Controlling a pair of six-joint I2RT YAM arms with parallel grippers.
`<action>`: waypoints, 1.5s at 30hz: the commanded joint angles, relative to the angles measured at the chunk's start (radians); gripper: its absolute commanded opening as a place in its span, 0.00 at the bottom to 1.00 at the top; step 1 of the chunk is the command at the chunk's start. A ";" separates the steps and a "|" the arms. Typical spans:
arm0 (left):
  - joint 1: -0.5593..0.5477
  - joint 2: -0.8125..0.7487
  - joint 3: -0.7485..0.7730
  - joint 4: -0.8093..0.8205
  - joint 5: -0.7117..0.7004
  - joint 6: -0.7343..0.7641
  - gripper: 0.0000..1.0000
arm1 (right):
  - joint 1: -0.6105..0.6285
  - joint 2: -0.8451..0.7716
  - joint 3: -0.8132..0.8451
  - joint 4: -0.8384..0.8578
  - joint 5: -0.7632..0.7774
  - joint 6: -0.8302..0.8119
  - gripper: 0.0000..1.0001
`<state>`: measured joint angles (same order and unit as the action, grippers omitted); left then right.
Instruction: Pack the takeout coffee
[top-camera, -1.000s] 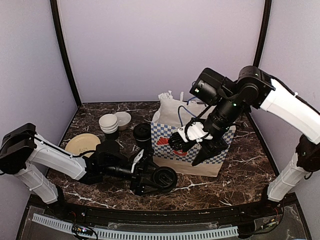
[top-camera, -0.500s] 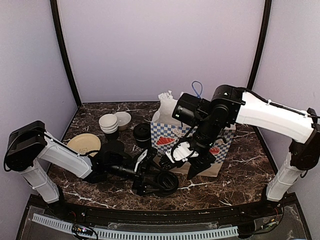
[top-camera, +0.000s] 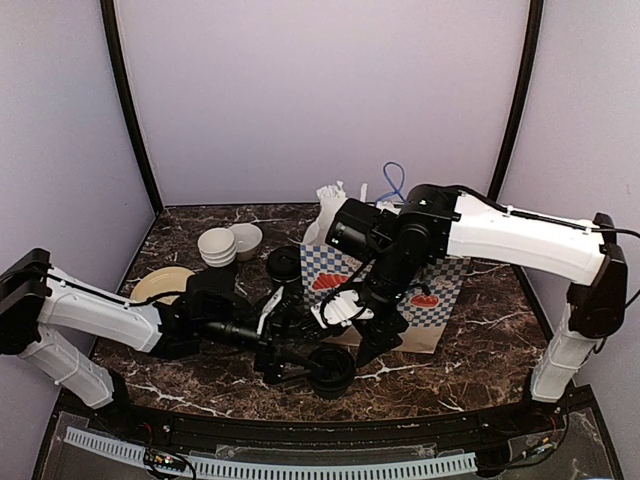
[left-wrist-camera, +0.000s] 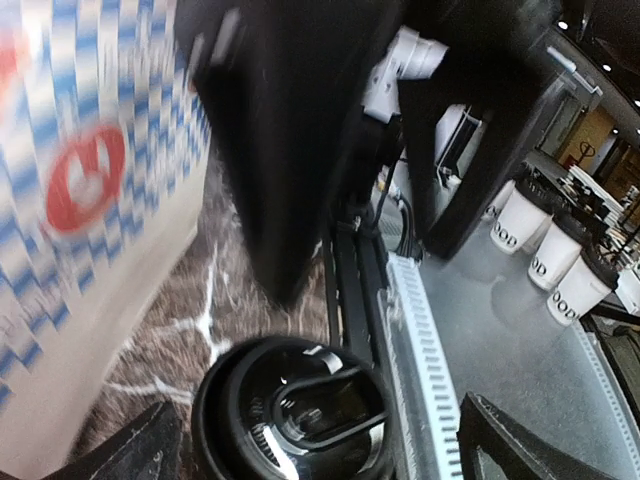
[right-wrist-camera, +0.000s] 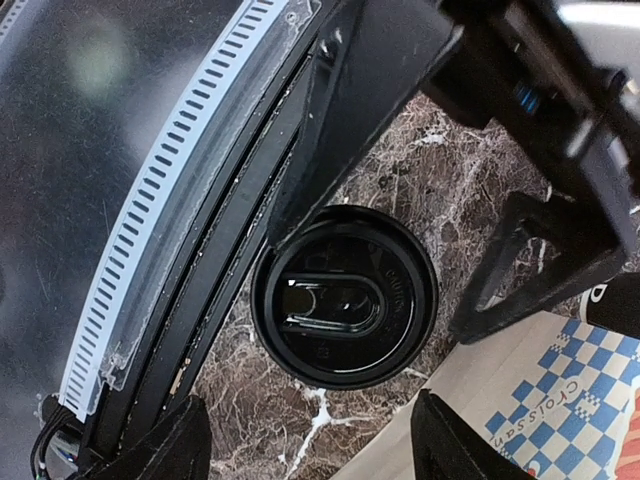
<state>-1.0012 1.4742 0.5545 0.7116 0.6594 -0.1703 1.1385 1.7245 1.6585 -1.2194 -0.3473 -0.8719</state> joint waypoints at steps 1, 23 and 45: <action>0.006 -0.238 0.004 -0.192 -0.111 0.068 0.99 | 0.007 0.024 0.007 0.048 -0.029 0.021 0.72; 0.006 -0.624 -0.067 -0.461 -0.629 0.063 0.99 | 0.029 0.101 -0.065 0.184 0.047 0.071 0.81; 0.009 -0.651 -0.005 -0.542 -0.697 0.133 0.99 | 0.090 0.139 -0.087 0.189 0.133 0.088 0.78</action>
<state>-0.9974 0.8448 0.5056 0.2134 -0.0132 -0.0738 1.2129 1.8328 1.5867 -1.0134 -0.2337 -0.7864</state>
